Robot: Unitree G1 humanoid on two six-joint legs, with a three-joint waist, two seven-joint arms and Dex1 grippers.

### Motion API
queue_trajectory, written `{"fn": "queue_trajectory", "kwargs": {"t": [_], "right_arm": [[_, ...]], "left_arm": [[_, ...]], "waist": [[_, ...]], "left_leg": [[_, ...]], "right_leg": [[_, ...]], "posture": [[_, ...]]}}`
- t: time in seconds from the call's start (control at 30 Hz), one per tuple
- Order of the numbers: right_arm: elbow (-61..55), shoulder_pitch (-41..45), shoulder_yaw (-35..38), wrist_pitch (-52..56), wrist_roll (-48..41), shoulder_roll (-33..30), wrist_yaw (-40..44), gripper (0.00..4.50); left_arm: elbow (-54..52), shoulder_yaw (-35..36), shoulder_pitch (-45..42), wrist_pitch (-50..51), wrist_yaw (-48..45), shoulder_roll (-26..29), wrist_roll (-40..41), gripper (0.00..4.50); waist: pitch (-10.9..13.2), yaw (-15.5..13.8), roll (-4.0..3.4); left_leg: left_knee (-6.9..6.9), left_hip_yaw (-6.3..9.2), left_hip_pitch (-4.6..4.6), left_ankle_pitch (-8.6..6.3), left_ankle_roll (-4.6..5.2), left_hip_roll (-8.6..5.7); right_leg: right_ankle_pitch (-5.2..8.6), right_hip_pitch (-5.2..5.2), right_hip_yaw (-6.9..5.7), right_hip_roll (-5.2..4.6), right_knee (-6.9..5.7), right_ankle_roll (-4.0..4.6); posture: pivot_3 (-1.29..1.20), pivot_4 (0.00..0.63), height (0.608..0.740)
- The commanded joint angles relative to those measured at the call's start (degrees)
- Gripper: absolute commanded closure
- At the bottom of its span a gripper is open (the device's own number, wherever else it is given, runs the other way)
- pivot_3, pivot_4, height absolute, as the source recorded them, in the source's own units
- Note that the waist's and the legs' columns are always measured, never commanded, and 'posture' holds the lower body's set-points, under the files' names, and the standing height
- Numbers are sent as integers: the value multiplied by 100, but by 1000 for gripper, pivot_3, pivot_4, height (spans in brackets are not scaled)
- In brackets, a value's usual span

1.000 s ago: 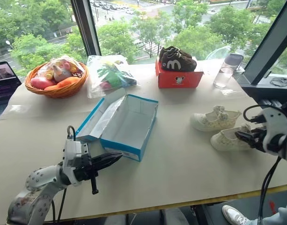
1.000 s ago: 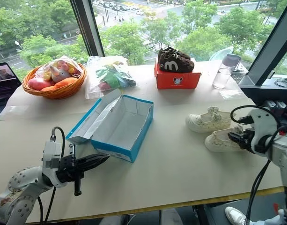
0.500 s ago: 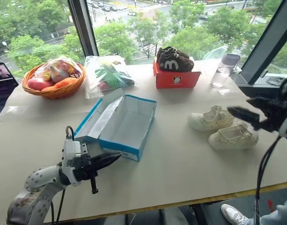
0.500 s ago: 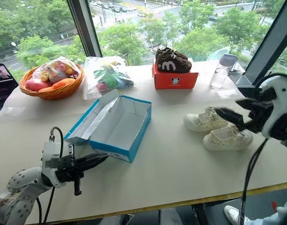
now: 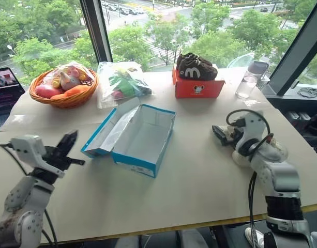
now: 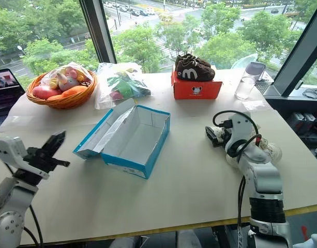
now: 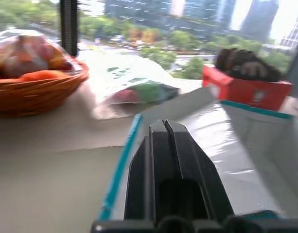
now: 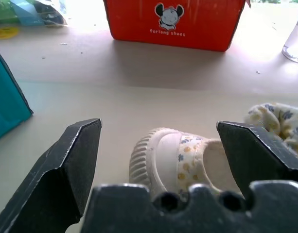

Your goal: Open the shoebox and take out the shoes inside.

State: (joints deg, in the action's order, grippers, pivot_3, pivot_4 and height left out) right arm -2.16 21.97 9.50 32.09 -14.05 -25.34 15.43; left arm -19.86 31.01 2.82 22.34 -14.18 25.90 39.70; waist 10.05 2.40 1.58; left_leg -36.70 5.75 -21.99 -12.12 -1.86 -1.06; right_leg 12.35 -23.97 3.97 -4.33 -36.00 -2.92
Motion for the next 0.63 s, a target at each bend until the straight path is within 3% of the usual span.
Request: {"fn": "queue_trajectory", "kwargs": {"t": [0.03, 0.33, 0.43, 0.63], "right_arm": [[433, -17, -172, -621, 463, -1, -149, 45], [1319, -296, -197, -1491, 919, 217, -510, 45], [1403, -291, -149, -1576, 901, 277, -535, 45], [1469, -309, -94, -1651, 919, 297, -550, 45]], "left_arm": [[791, 226, -143, -522, 441, -77, -711, 4500], [2414, 211, -382, -1668, 718, -349, -1590, 4500], [2627, 157, -510, -1906, 699, -396, -1695, 4500], [2748, 115, -682, -2125, 553, -507, -1670, 4500]], "waist": [[-1, 11, 2], [-35, -52, 56], [-40, -61, 64], [-44, -86, 71]], "left_leg": [[0, 0, -1, 0, 0, -1], [-1, 1, 26, 0, -1, -2], [0, 1, 76, -4, -2, -1], [0, 2, 79, -4, -3, -1]], "right_leg": [[0, -1, 0, 0, -1, 1], [-2, 34, -3, -2, 5, 0], [2, 92, -6, -3, 23, -7], [3, 95, -5, -4, 23, -8]], "posture": [[0, 150, 740], [0, 150, 740], [0, 150, 740], [0, 150, 740]]}}
